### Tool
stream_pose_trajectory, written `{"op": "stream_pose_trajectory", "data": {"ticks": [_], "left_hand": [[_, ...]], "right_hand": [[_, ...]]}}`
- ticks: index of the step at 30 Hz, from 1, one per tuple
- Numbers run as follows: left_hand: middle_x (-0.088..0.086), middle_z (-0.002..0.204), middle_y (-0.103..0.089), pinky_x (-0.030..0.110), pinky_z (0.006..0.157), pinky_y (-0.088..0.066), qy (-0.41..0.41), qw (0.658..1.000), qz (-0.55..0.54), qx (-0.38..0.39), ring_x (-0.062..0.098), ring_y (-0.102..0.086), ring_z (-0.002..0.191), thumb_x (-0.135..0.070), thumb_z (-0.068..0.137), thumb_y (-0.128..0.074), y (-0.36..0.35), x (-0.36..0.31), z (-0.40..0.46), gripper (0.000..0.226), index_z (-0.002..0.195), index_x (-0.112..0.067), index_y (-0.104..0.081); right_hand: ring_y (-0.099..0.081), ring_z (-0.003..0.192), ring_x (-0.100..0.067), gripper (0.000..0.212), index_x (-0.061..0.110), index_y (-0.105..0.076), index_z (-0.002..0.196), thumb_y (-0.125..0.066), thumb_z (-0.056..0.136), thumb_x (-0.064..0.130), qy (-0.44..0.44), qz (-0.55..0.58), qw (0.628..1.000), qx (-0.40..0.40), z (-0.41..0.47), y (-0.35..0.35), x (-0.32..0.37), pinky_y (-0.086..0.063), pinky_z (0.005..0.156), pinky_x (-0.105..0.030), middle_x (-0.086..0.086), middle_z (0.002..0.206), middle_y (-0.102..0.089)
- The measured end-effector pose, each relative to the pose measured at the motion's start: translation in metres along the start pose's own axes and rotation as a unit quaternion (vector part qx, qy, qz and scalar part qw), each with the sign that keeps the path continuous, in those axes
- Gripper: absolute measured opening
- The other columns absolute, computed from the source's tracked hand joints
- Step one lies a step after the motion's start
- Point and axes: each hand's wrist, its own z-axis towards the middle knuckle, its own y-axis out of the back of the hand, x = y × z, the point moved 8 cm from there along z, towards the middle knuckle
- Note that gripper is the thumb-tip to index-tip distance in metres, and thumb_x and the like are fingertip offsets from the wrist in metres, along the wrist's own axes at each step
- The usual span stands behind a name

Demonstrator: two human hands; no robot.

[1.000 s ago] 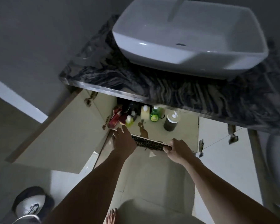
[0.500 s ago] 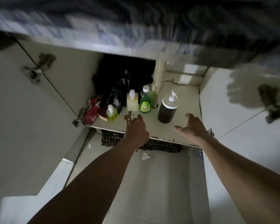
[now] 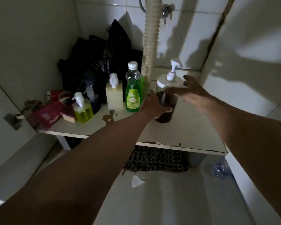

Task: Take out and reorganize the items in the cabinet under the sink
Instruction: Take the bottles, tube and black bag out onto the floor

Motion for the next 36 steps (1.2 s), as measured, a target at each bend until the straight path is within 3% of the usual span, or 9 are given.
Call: {"op": "stream_pose_trajectory", "data": {"ticks": [3, 5, 9, 15, 19, 25, 28, 31, 36], "left_hand": [[0.012, 0.131, -0.055, 0.033, 0.092, -0.046, -0.022, 0.999, -0.027, -0.034, 0.03, -0.053, 0.122, -0.043, 0.07, -0.085, -0.005, 0.003, 0.01, 0.087, 0.136, -0.007, -0.041], [0.012, 0.123, -0.06, 0.032, 0.089, -0.047, -0.043, 0.997, -0.028, -0.05, 0.03, -0.056, 0.115, -0.044, 0.067, -0.086, -0.005, 0.003, 0.008, 0.081, 0.129, -0.008, -0.048], [0.008, 0.12, -0.06, 0.035, 0.09, -0.049, -0.073, 0.997, -0.004, -0.038, 0.028, -0.056, 0.113, -0.046, 0.066, -0.086, 0.003, -0.001, -0.017, 0.079, 0.126, -0.009, -0.051], [0.0, 0.117, -0.063, 0.025, 0.081, -0.045, -0.107, 0.993, -0.054, -0.011, 0.017, -0.058, 0.105, -0.049, 0.059, -0.089, 0.027, -0.005, -0.085, 0.09, 0.133, -0.011, -0.054], [0.0, 0.119, -0.064, 0.03, 0.091, -0.049, -0.131, 0.99, -0.059, 0.013, 0.018, -0.061, 0.108, -0.052, 0.056, -0.09, 0.026, 0.0, -0.132, 0.091, 0.13, -0.013, -0.054], [-0.005, 0.099, -0.063, 0.03, 0.078, -0.053, -0.134, 0.988, -0.028, 0.076, 0.013, -0.061, 0.089, -0.056, 0.056, -0.088, -0.001, 0.015, -0.184, 0.07, 0.107, -0.019, -0.057], [-0.003, 0.103, -0.064, 0.03, 0.079, -0.053, -0.131, 0.985, 0.003, 0.117, 0.016, -0.062, 0.092, -0.052, 0.059, -0.089, -0.028, 0.031, -0.197, 0.07, 0.111, -0.017, -0.058], [-0.007, 0.102, -0.065, 0.023, 0.075, -0.048, -0.127, 0.98, 0.006, 0.153, 0.015, -0.062, 0.095, -0.04, 0.063, -0.09, -0.054, 0.046, -0.203, 0.057, 0.109, -0.021, -0.061], [-0.008, 0.109, -0.066, 0.025, 0.083, -0.047, -0.117, 0.979, -0.001, 0.165, 0.016, -0.061, 0.105, -0.031, 0.057, -0.093, -0.092, 0.07, -0.195, 0.074, 0.123, -0.023, -0.061]], "right_hand": [[-0.074, 0.085, -0.01, 0.047, 0.029, -0.074, 0.107, -0.089, 0.064, 0.04, 0.052, 0.011, 0.998, -0.02, 0.001, -0.005, -0.001, -0.062, 0.067, -0.027, 0.008, 0.093, -0.077], [-0.075, 0.086, -0.015, 0.045, 0.027, -0.076, 0.098, -0.089, 0.057, 0.041, 0.061, 0.027, 0.997, -0.047, -0.007, -0.004, -0.003, -0.063, 0.078, -0.043, 0.005, 0.088, -0.078], [-0.074, 0.079, -0.011, 0.048, 0.025, -0.077, 0.092, -0.087, 0.052, 0.05, 0.065, -0.027, 0.996, -0.059, -0.035, 0.002, 0.003, -0.061, 0.08, -0.046, 0.007, 0.08, -0.076], [-0.07, 0.094, -0.017, 0.096, 0.027, -0.05, 0.135, -0.093, 0.052, 0.05, 0.014, -0.013, 0.999, -0.041, -0.089, 0.004, 0.01, -0.062, 0.073, -0.032, 0.0, 0.117, -0.066], [-0.069, 0.099, -0.021, 0.084, 0.032, -0.053, 0.126, -0.092, 0.055, 0.054, 0.031, -0.042, 0.999, -0.009, -0.131, 0.003, 0.009, -0.063, 0.073, -0.032, -0.001, 0.126, -0.06], [-0.073, 0.094, -0.017, 0.063, 0.036, -0.068, 0.108, -0.078, 0.058, 0.073, 0.007, -0.167, 0.981, 0.095, -0.182, -0.016, -0.016, -0.061, 0.083, -0.034, 0.002, 0.13, -0.064], [-0.068, 0.099, -0.02, 0.046, 0.03, -0.058, 0.106, -0.082, 0.072, 0.05, -0.026, -0.152, 0.977, 0.146, -0.204, -0.03, -0.04, -0.06, 0.087, -0.035, -0.001, 0.121, -0.063], [-0.067, 0.095, -0.021, 0.074, 0.021, -0.049, 0.134, -0.086, 0.072, 0.039, -0.054, -0.174, 0.971, 0.155, -0.21, -0.042, -0.067, -0.059, 0.086, -0.031, 0.001, 0.115, -0.057], [-0.07, 0.093, -0.015, 0.093, 0.027, -0.053, 0.13, -0.09, 0.05, 0.056, -0.051, -0.22, 0.964, 0.139, -0.196, -0.062, -0.105, -0.062, 0.079, -0.033, 0.003, 0.123, -0.061]]}}
